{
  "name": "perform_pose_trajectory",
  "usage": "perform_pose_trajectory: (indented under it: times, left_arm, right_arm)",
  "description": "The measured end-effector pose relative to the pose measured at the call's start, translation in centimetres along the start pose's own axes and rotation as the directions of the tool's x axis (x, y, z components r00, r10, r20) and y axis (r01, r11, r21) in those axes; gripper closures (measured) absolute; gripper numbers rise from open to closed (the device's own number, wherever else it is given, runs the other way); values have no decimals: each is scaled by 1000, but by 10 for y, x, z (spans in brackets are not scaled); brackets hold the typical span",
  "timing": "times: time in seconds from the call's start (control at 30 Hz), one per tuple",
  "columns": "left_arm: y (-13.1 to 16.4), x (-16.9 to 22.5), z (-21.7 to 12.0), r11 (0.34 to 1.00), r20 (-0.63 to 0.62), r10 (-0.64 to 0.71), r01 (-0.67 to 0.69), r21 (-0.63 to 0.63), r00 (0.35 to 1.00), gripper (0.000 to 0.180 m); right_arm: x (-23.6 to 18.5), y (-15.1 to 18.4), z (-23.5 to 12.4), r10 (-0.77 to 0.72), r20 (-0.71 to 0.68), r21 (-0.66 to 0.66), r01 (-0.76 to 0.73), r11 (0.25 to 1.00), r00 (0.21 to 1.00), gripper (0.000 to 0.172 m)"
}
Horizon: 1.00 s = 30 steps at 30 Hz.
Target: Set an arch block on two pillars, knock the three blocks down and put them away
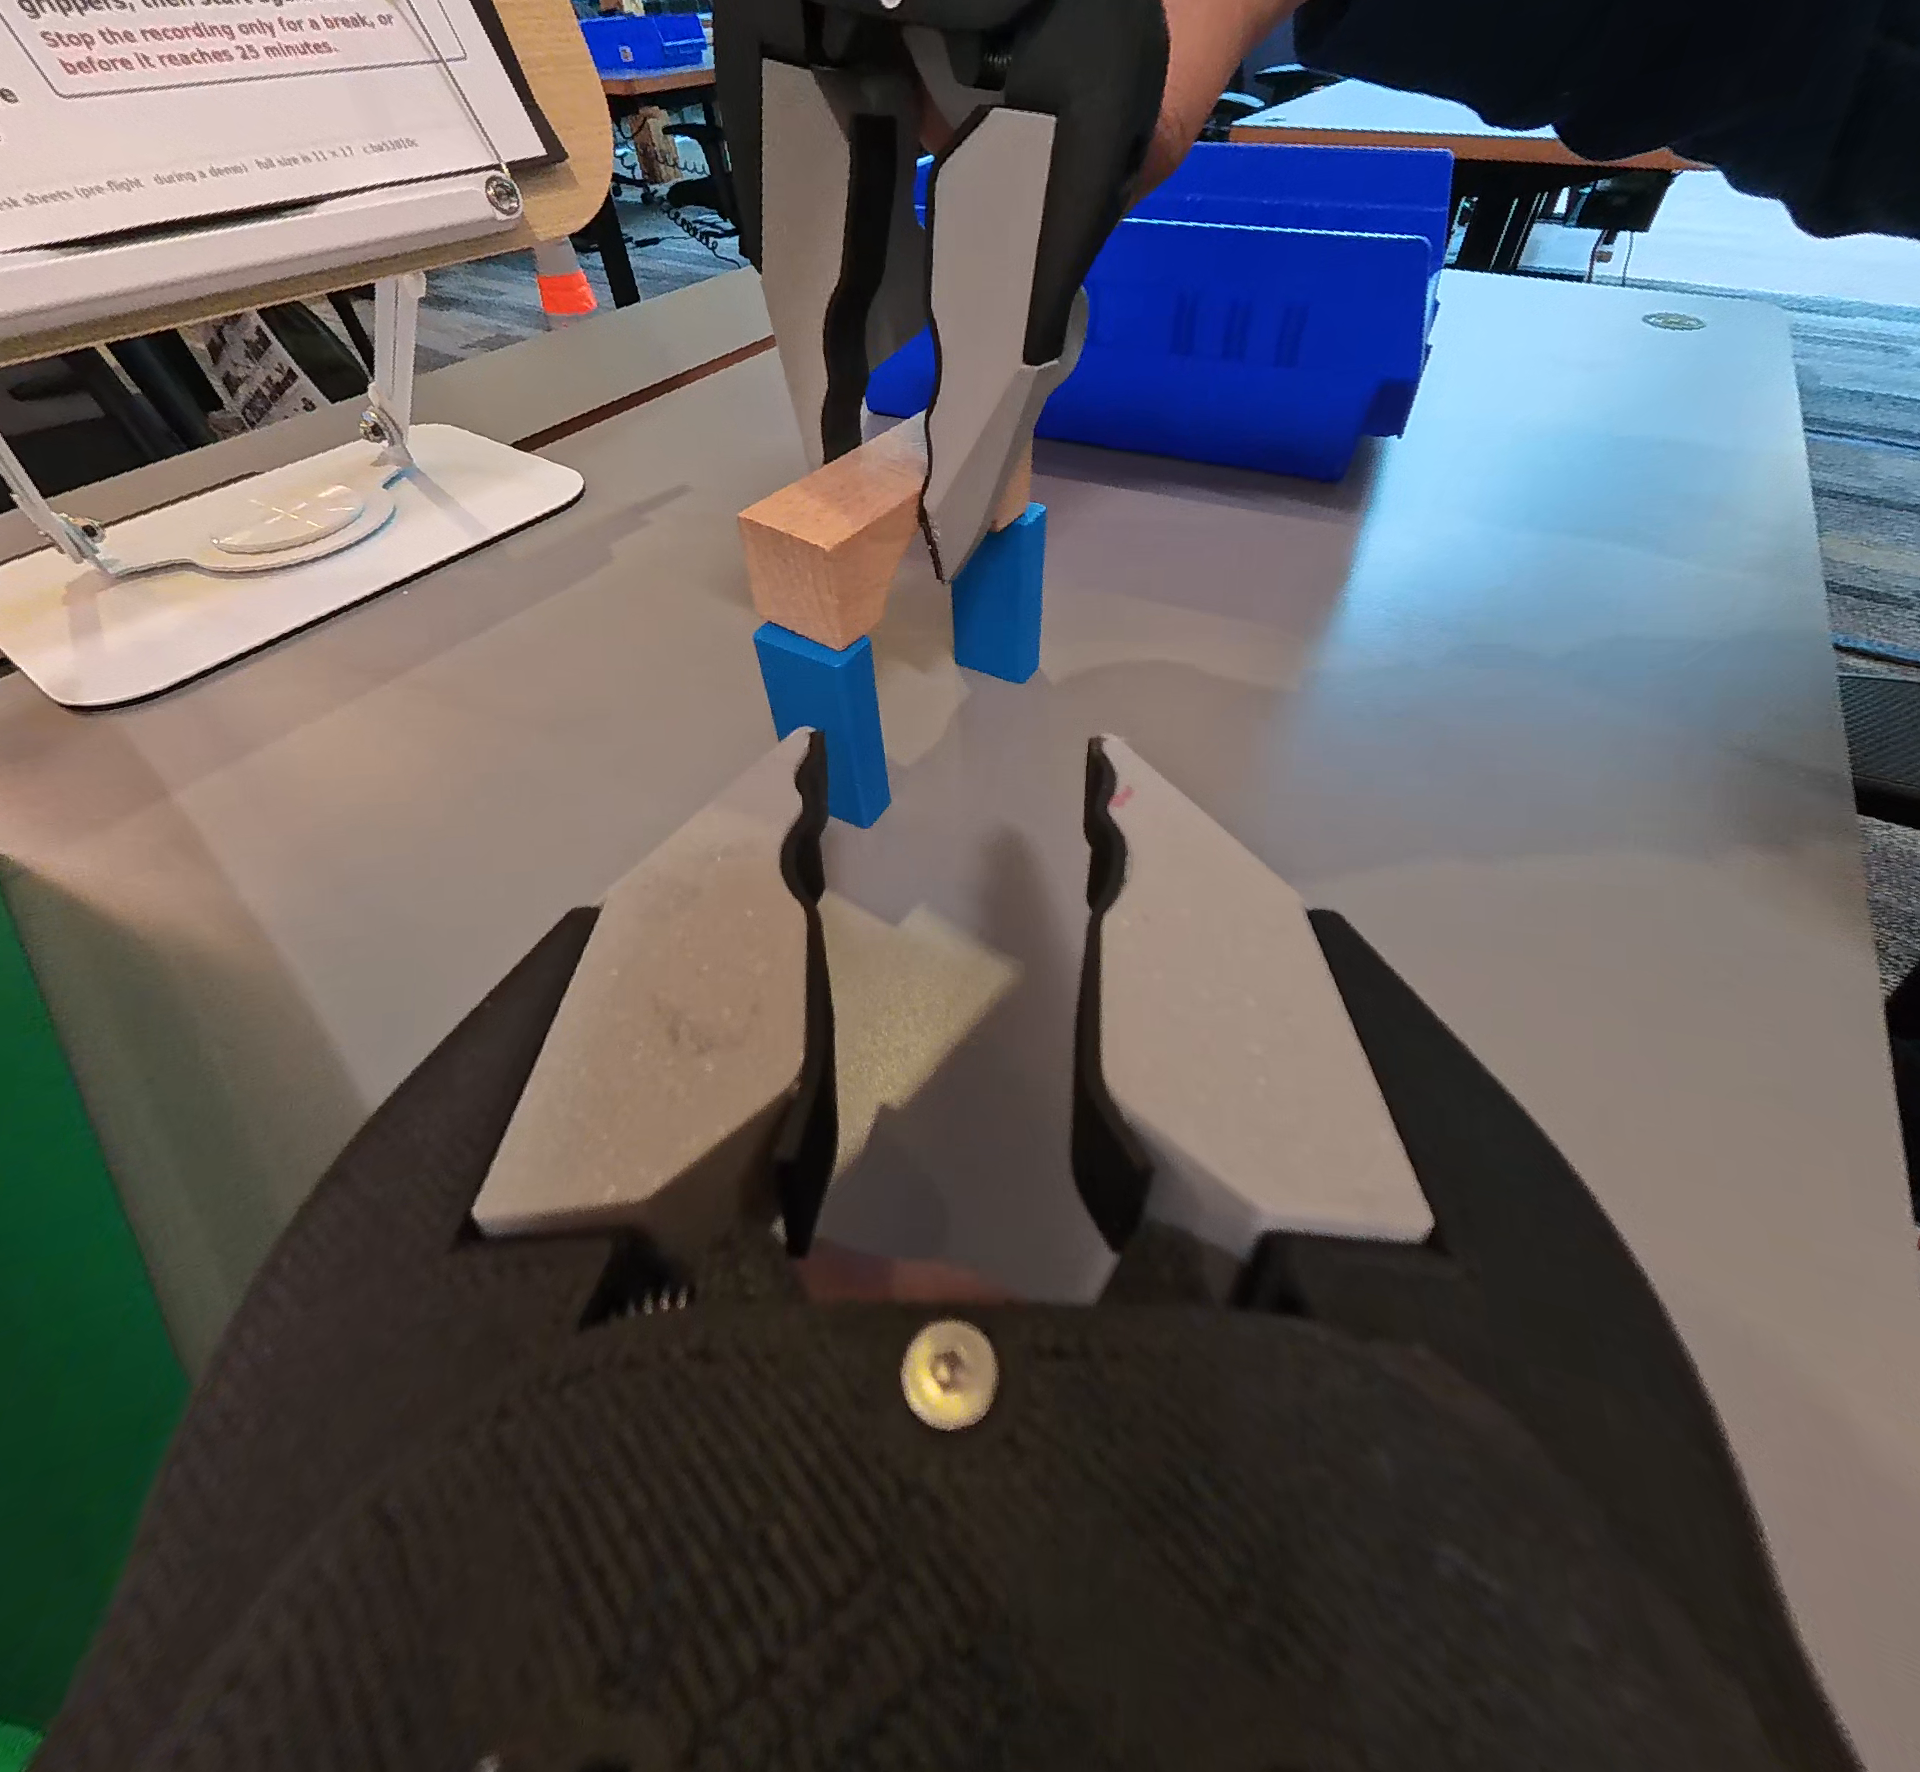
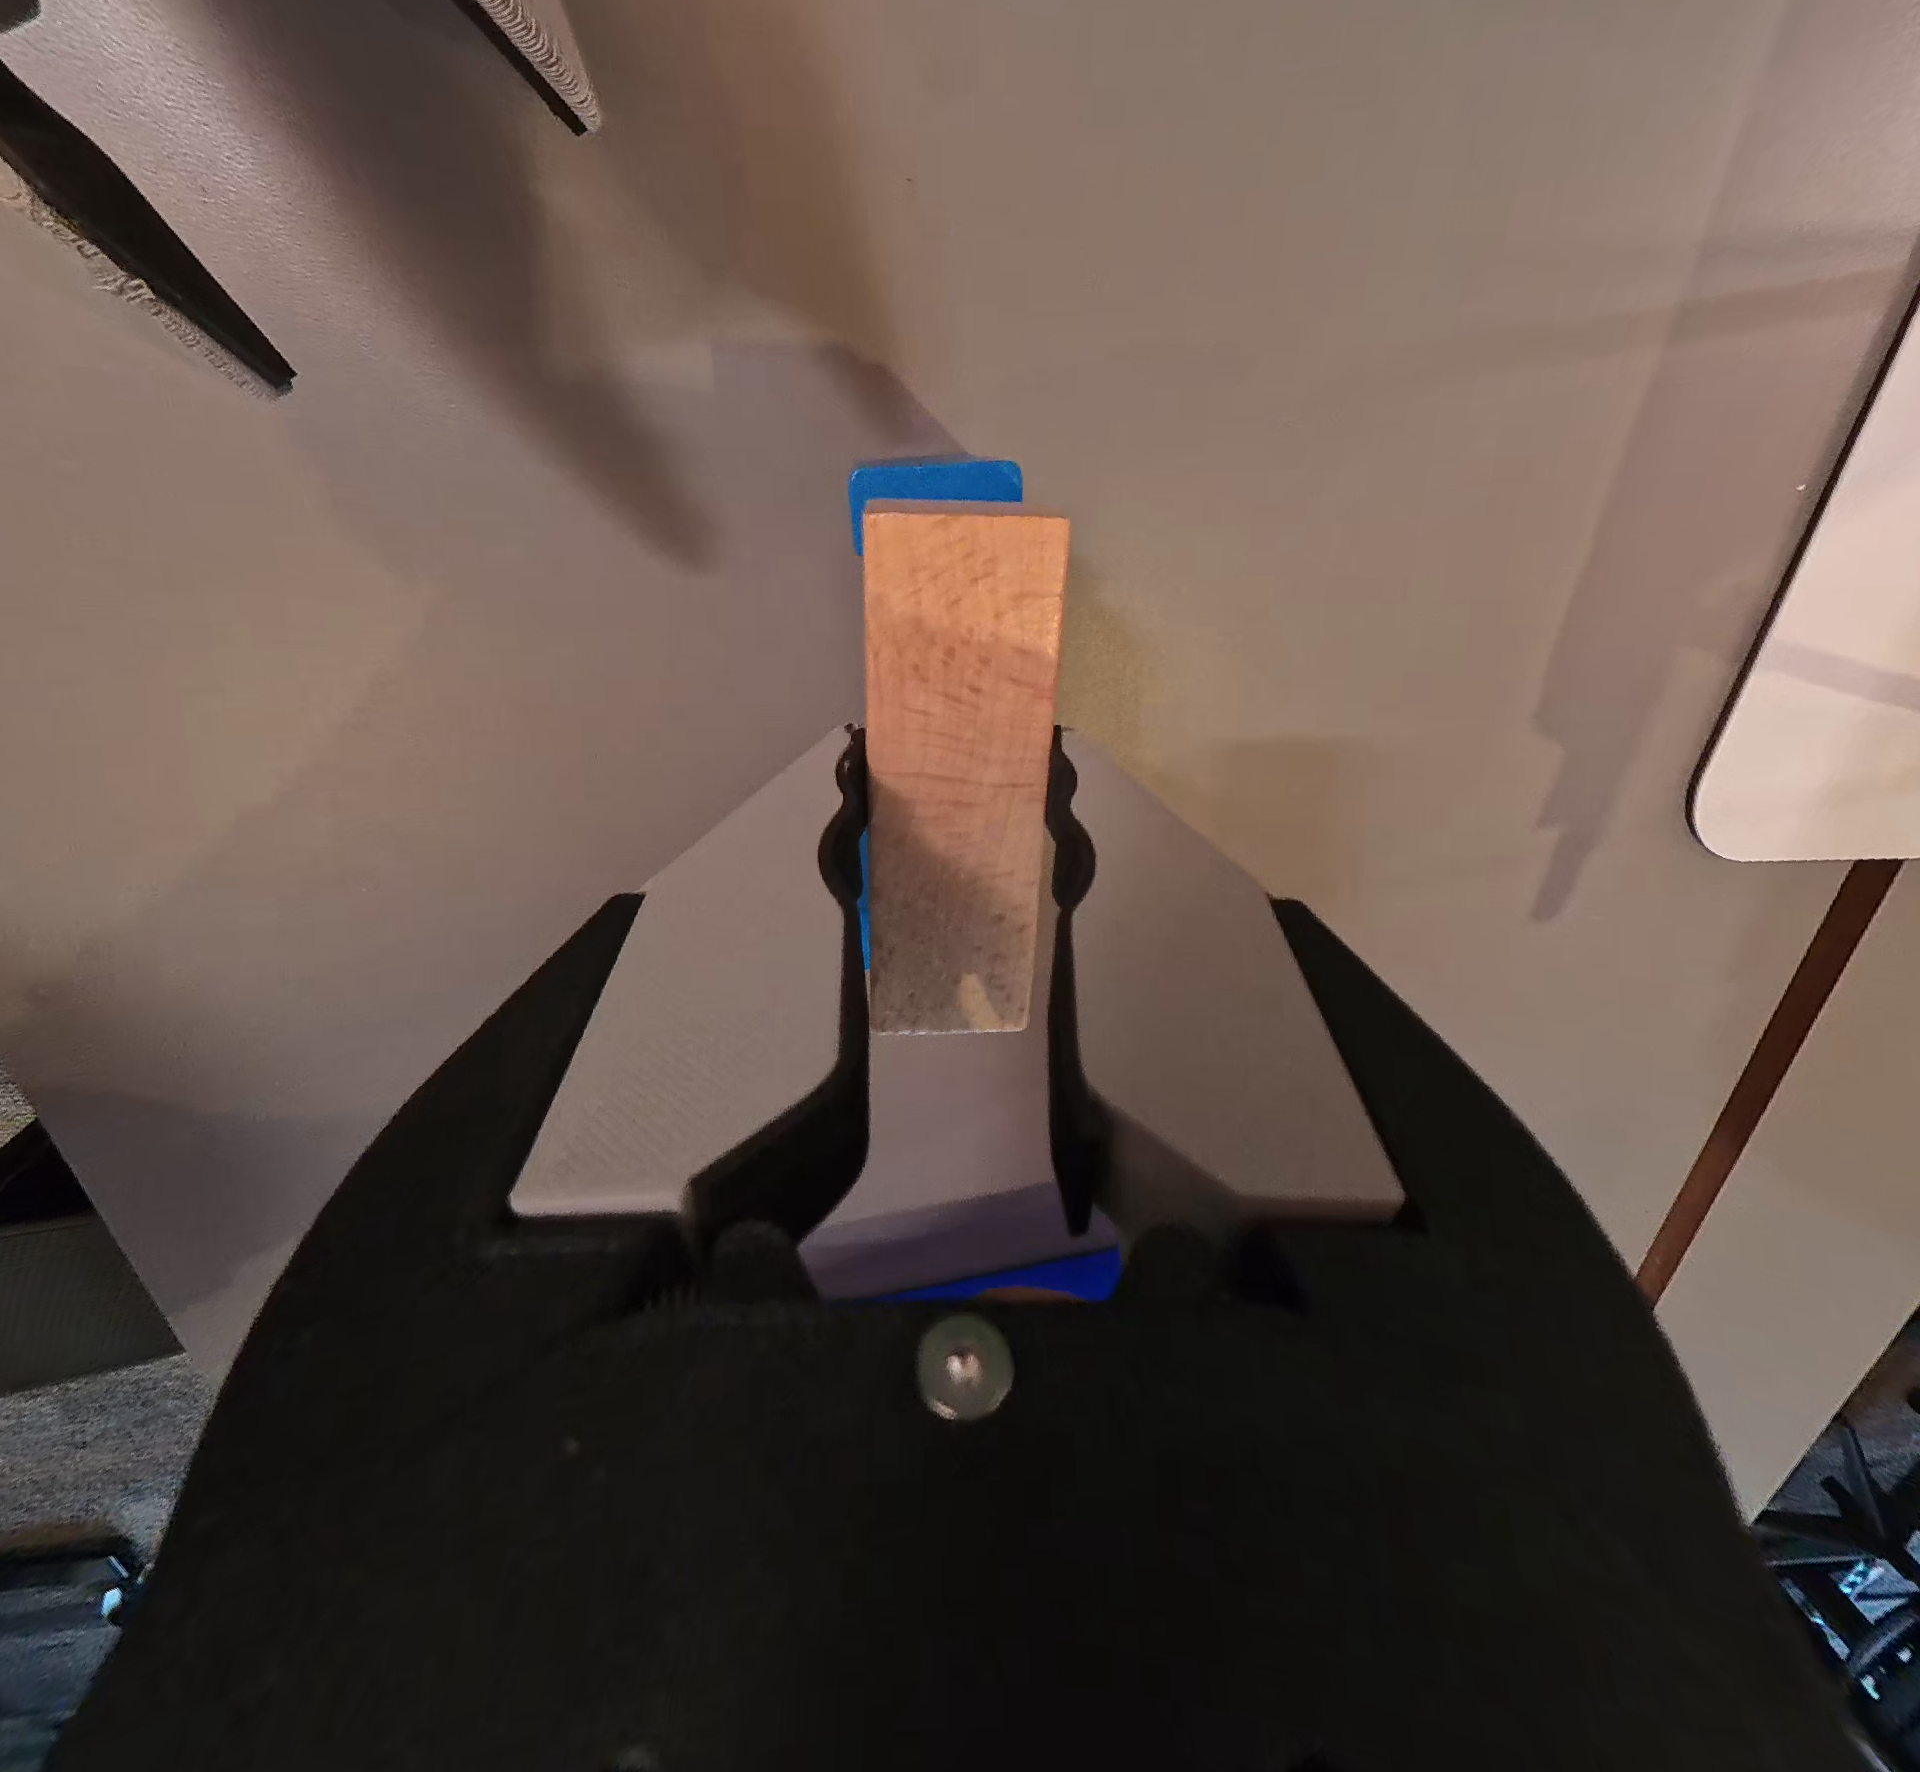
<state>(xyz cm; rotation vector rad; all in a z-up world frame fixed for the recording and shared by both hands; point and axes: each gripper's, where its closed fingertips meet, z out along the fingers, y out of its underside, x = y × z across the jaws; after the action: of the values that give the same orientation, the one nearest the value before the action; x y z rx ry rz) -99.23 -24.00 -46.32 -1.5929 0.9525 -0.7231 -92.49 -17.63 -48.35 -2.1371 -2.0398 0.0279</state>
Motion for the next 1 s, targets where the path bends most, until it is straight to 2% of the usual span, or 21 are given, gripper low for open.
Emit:
perform_pose_trajectory:
  times: [0.27, 0.37, 0.47, 0.6, 0.67, 0.73, 0.83, 0.9, 0.97, 1.0]
  left_arm:
    - [0, 0, 0, 1000, -1, -2, 2, 2, 1000, 133]
    - [0, 0, 0, 1000, -3, -3, 3, 1, 1000, 133]
    - [0, 0, 0, 1000, -4, -4, 4, 1, 1000, 133]
    - [0, 1, -1, 1000, -7, -3, 3, 0, 1000, 133]
    - [0, 0, -1, 1000, -4, -6, 6, 1, 1000, 133]
    - [0, -1, -1, 1000, 0, -10, 10, 4, 1000, 133]
    - [0, -1, -1, 1000, 1, -11, 11, 3, 1000, 133]
    - [0, -1, -1, 1000, 1, -9, 9, 1, 1000, 133]
    - [0, -1, -1, 1000, 3, -11, 11, 0, 1000, 133]
    - [0, -1, -1, 1000, 3, -13, 13, -1, 1000, 133]
  right_arm:
    - [1, -1, 1, -12, -7, -4, 12, 1000, 1000, 140]
    - [0, -1, 1, -8, 1, -3, 8, 1000, 1000, 136]
    - [1, -2, -1, -4, -7, 1, 4, 1000, 1000, 123]
    - [4, -7, -9, 1, -26, 45, 0, 999, 1000, 121]
    - [8, -11, -21, 18, -54, 104, -12, 995, 998, 120]
    - [9, -19, -39, 54, -87, 220, -33, 975, 995, 120]
    - [10, -22, -73, 141, -175, 428, -54, 902, 974, 121]
    - [7, -12, -93, 221, -235, 540, -63, 840, 947, 129]
    - [-4, -1, -110, 309, -248, 663, -72, 745, 918, 138]
    - [-11, 4, -114, 343, -237, 719, -73, 691, 909, 156]
